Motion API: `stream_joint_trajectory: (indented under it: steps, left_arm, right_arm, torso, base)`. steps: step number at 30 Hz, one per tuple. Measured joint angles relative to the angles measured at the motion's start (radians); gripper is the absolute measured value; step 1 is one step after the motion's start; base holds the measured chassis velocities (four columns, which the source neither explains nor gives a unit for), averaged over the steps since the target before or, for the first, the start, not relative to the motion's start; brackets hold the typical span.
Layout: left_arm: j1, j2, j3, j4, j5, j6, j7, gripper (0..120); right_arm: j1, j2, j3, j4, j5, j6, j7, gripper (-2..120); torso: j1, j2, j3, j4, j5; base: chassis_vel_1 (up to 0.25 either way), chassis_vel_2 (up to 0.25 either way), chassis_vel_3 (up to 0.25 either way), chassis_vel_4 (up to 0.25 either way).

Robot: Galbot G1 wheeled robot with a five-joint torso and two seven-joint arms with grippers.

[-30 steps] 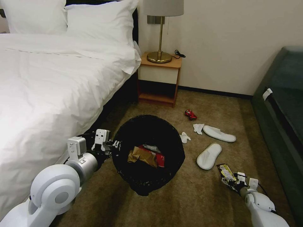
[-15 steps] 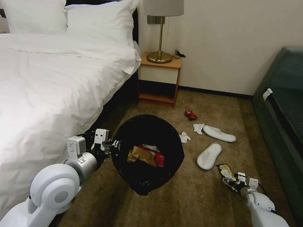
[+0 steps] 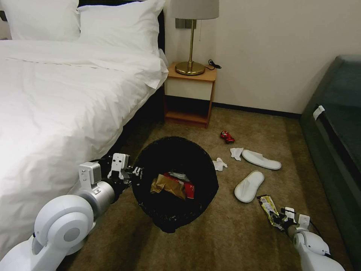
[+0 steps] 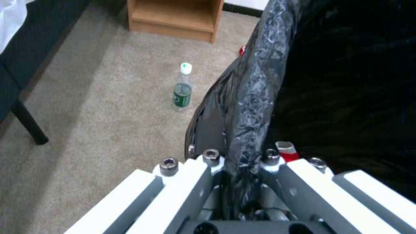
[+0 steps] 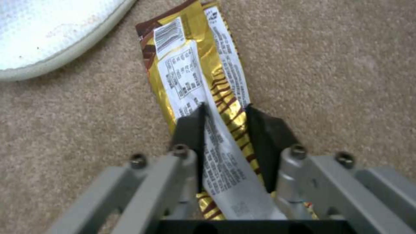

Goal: Pick up the trash bin, then pick up the garbage on the floor and place it into the trash bin.

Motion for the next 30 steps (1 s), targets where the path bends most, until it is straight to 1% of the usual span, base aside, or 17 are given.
stream_joint_trajectory:
  steps: [2, 3, 4, 5, 12, 18, 19, 22, 25, 26, 27, 28, 29, 30]
  left_arm:
    - [0.003, 0.002, 0.0, -0.003, 0.0, 0.0, -0.001, 1]
    - [0.003, 0.002, 0.0, -0.003, 0.0, 0.0, -0.001, 1]
    - [0.004, 0.002, -0.001, -0.004, 0.0, 0.0, -0.001, 1]
    - [0.005, 0.003, -0.001, -0.005, 0.0, 0.0, -0.001, 1]
    - [0.003, 0.001, -0.001, -0.007, 0.002, 0.0, -0.002, 1]
    - [0.003, -0.002, 0.002, -0.008, 0.005, 0.0, -0.002, 1]
    - [0.003, -0.004, 0.004, -0.008, 0.006, 0.0, -0.002, 1]
    - [0.003, -0.006, 0.005, -0.008, 0.007, 0.0, -0.002, 1]
    - [-0.002, -0.011, 0.014, -0.001, 0.012, 0.0, -0.002, 1]
    - [-0.002, -0.011, 0.014, -0.001, 0.012, 0.0, -0.002, 1]
    - [-0.004, -0.013, 0.017, 0.004, 0.014, 0.0, -0.002, 1]
    - [-0.01, -0.014, 0.022, 0.013, 0.017, 0.0, -0.001, 1]
    - [-0.01, -0.014, 0.022, 0.013, 0.017, 0.0, -0.001, 1]
    - [-0.017, -0.015, 0.024, 0.019, 0.018, 0.0, 0.0, 1]
  right_arm:
    - [-0.002, -0.001, 0.001, 0.004, 0.002, 0.002, 0.004, 7]
    - [-0.002, -0.001, 0.001, 0.004, 0.002, 0.002, 0.004, 7]
    - [-0.005, -0.002, 0.001, 0.01, 0.003, 0.002, 0.005, 2]
    - [-0.008, -0.003, 0.002, 0.017, 0.006, 0.002, 0.007, 0]
    - [-0.025, -0.004, 0.005, 0.053, 0.019, 0.003, 0.015, 0]
    - [-0.056, -0.019, 0.014, 0.129, 0.048, -0.003, 0.02, 0]
    - [-0.07, -0.023, 0.02, 0.162, 0.059, -0.008, 0.022, 0]
    - [-0.078, -0.024, 0.024, 0.181, 0.063, -0.009, 0.022, 0]
    - [-0.134, -0.037, 0.067, 0.308, 0.094, -0.023, 0.026, 0]
    - [-0.134, -0.037, 0.067, 0.308, 0.094, -0.023, 0.026, 0]
    - [-0.15, -0.042, 0.081, 0.348, 0.102, -0.028, 0.026, 0]
    - [-0.185, -0.057, 0.115, 0.439, 0.122, -0.042, 0.024, 0]
    - [-0.185, -0.057, 0.115, 0.439, 0.122, -0.042, 0.024, 0]
    - [-0.213, -0.072, 0.137, 0.513, 0.142, -0.056, 0.022, 0]
  torso:
    - [0.0, 0.0, 0.0, 0.0, 0.0001]
    - [0.0, 0.0, 0.0, 0.0, 0.0001]
    - [0.0, 0.0, 0.0, 0.0001, 0.0001]
    - [0.0, 0.0, 0.0, 0.0001, 0.0]
    - [0.0, 0.0, 0.0, 0.0001, 0.0001]
    - [0.0, 0.0, 0.0, 0.0001, 0.0]
    - [0.0, 0.0, 0.0, 0.0, 0.0]
    - [0.0, 0.0, 0.0, 0.0001, 0.0001]
    - [0.0, 0.0, 0.0, -0.0001, 0.0003]
    - [0.0, 0.0, 0.0, -0.0001, 0.0003]
    - [0.0, 0.0, 0.0, -0.0001, 0.0001]
    - [0.0, 0.0, 0.0, 0.0, -0.0001]
    - [0.0, 0.0, 0.0, 0.0, -0.0001]
    - [0.0, 0.0, 0.0, -0.0001, 0.0003]
  base:
    - [0.0, 0.0, 0.0, 0.0]
    - [0.0, 0.0, 0.0, 0.0]
    - [0.0, 0.0, 0.0, 0.0]
    - [0.0, 0.0, 0.0, 0.0]
    - [0.0, 0.0, 0.0, 0.0]
    - [0.0, 0.0, 0.0, 0.0]
    - [0.0, 0.0, 0.0, 0.0]
    - [0.0, 0.0, 0.0, 0.0]
    - [0.0, 0.0, 0.0, 0.0]
    - [0.0, 0.0, 0.0, 0.0]
    - [0.0, 0.0, 0.0, 0.0]
    - [0.0, 0.0, 0.0, 0.0]
    - [0.0, 0.0, 0.0, 0.0]
    - [0.0, 0.0, 0.0, 0.0]
